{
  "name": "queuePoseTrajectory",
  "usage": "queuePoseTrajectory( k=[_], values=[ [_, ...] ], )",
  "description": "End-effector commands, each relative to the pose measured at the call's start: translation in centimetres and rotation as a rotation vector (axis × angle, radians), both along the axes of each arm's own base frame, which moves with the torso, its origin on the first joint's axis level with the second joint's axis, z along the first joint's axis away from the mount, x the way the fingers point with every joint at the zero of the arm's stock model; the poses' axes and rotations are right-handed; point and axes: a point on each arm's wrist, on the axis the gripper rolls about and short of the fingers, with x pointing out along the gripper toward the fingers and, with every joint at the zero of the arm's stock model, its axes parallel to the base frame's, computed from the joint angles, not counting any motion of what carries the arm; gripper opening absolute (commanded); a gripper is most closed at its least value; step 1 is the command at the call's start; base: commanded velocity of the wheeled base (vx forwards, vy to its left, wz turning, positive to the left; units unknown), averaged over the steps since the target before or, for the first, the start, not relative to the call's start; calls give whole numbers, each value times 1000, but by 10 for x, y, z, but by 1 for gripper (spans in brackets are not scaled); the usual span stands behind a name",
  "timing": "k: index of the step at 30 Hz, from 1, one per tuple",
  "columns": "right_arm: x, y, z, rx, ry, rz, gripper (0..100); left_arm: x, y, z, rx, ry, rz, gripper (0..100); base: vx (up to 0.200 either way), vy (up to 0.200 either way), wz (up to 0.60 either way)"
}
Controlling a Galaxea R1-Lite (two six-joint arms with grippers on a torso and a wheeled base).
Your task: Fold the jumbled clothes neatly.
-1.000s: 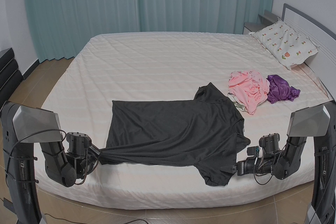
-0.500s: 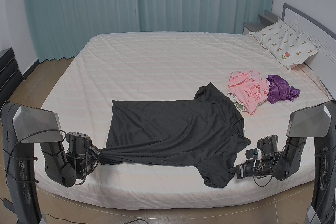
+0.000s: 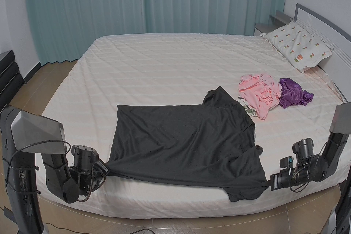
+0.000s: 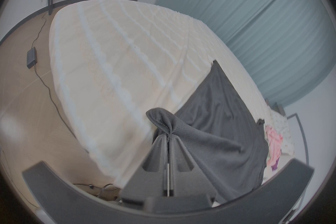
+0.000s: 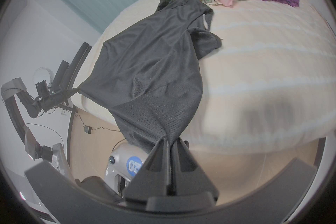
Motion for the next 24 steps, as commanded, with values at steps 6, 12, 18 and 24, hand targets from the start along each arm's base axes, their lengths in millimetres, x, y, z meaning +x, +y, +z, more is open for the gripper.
queuePoseTrajectory(
  k=[6,12,18,24],
  values=[
    [-26,-23,16,-44,0,-57,0,-46,-18,-1,102,122,-195,0,0,0,0],
    [-33,-26,17,-50,11,-68,0,-61,-25,-4,125,184,-253,0,0,0,0],
    [-41,-31,15,-73,42,-67,0,-76,-25,-3,173,262,-301,0,0,0,0],
    [-45,-34,17,-81,42,-70,0,-90,-21,-3,234,342,-362,0,0,0,0]
  ],
)
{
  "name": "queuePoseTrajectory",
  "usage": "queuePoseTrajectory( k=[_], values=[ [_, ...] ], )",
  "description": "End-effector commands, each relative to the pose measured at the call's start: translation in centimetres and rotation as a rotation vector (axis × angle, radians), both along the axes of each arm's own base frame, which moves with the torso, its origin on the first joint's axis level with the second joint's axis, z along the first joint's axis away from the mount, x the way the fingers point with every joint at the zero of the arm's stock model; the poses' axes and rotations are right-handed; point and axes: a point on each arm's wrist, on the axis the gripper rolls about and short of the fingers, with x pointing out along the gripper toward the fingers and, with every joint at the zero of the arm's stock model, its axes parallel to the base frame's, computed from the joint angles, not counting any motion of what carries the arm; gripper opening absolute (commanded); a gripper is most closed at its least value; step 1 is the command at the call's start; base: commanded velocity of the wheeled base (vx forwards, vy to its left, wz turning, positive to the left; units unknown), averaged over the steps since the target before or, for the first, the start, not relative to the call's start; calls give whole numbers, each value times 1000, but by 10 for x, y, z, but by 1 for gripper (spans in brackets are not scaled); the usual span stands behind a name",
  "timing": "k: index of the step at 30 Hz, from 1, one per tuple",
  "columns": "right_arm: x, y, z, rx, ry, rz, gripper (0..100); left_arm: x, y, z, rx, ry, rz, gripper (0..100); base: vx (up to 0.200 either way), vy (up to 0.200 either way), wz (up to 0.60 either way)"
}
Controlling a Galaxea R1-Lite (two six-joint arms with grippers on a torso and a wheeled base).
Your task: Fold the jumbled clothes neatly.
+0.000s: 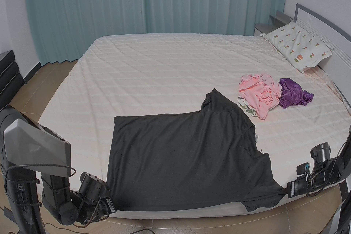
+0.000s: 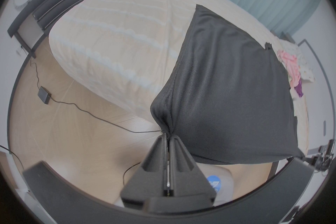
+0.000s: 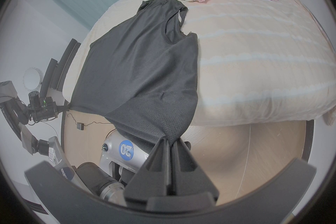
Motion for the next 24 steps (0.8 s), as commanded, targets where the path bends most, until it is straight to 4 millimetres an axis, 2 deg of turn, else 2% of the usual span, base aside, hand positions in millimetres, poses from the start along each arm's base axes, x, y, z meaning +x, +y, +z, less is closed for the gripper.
queuePoseTrajectory(
  k=[1,5,8,13,24],
  values=[
    [-4,-2,2,-5,-3,-2,0,-8,0,2,20,25,-26,0,0,0,0],
    [-5,-2,2,-5,-5,3,0,-9,-1,2,23,34,-34,0,0,0,0],
    [-1,-3,11,-4,-55,1,0,-1,-2,10,-3,-20,-22,0,0,0,0],
    [15,-2,31,10,-151,5,0,17,3,36,-47,-128,38,0,0,0,0],
    [43,3,49,49,-223,-22,0,58,5,83,-64,-159,104,0,0,0,0]
  ],
)
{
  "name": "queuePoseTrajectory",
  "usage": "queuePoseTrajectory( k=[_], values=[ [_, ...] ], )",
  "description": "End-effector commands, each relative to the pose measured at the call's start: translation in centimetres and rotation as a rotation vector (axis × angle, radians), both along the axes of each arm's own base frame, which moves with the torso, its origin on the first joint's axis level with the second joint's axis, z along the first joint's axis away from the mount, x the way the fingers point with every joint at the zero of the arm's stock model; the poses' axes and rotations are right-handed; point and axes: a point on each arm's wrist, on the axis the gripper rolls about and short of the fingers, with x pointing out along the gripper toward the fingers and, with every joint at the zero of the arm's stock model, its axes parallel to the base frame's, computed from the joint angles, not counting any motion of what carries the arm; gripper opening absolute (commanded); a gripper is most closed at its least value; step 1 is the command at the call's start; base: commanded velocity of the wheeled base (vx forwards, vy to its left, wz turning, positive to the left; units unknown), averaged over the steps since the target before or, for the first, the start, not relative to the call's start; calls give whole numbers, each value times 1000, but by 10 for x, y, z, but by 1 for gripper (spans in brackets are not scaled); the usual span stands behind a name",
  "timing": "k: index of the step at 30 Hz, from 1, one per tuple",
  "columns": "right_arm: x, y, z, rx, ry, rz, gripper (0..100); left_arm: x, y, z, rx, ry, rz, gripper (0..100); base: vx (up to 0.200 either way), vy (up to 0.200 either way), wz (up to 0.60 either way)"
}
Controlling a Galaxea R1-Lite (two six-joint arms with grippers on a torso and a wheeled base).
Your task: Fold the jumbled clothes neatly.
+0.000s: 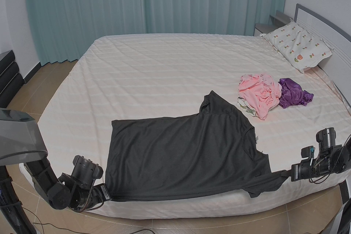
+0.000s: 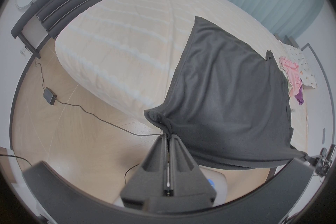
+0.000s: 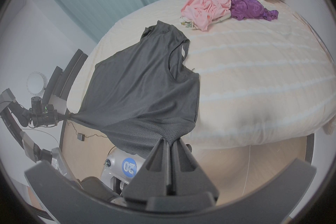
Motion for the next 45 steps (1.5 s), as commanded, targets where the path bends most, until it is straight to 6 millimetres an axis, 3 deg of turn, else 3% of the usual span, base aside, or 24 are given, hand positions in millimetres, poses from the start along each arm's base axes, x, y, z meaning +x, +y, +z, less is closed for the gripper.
queuePoseTrajectory(
  k=[1,6,17,27,35,45],
  values=[
    [13,5,12,13,-55,6,0,29,1,40,-53,-141,45,0,0,0,0],
    [2,7,17,12,0,20,0,24,2,52,-57,-140,34,0,0,0,0],
    [-4,2,3,-23,72,62,0,19,1,40,-24,-37,-3,0,0,0,0],
    [33,2,8,-4,9,59,0,57,0,36,-30,-77,36,0,0,0,0],
    [75,15,-3,28,1,55,0,101,1,12,-24,-71,76,0,0,0,0],
    [109,25,-21,41,9,53,0,142,3,-13,-23,-76,109,0,0,0,0]
  ],
)
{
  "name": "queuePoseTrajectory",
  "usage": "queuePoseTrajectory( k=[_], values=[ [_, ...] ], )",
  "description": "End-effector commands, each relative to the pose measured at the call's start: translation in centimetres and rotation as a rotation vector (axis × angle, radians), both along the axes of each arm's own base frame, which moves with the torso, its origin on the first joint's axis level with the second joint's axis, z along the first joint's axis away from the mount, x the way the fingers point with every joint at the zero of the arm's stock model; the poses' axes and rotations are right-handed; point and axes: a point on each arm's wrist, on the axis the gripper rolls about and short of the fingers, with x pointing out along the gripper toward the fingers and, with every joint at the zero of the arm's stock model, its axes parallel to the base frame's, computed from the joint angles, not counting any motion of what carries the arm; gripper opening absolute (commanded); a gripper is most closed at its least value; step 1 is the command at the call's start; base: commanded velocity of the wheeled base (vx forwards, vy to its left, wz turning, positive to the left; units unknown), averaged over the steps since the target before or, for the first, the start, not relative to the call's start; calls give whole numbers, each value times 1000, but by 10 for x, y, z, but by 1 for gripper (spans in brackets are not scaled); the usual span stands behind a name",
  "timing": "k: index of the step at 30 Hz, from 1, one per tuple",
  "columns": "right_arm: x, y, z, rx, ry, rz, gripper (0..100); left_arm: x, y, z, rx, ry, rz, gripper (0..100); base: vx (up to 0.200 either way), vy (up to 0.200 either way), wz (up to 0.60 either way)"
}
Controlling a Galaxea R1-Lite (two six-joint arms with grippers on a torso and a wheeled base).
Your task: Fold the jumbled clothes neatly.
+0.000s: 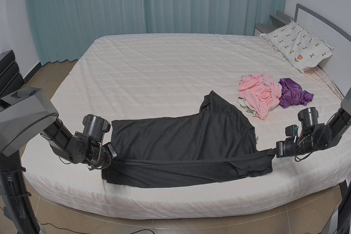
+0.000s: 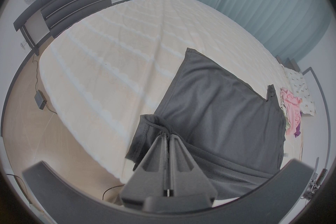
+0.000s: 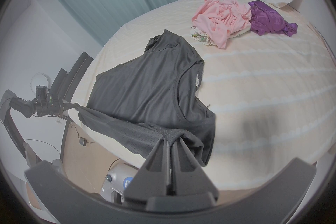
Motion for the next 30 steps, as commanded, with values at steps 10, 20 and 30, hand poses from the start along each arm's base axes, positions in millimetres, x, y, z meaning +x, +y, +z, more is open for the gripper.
queuePoseTrajectory(
  k=[10,20,30],
  values=[
    [27,5,-30,-7,46,-23,0,46,1,-37,0,-2,28,0,0,0,0],
    [38,5,-39,27,40,-66,100,59,-2,-44,-6,-19,29,100,0,0,0],
    [38,6,-30,147,33,-172,100,58,10,-28,-24,-47,63,100,0,0,0]
  ],
)
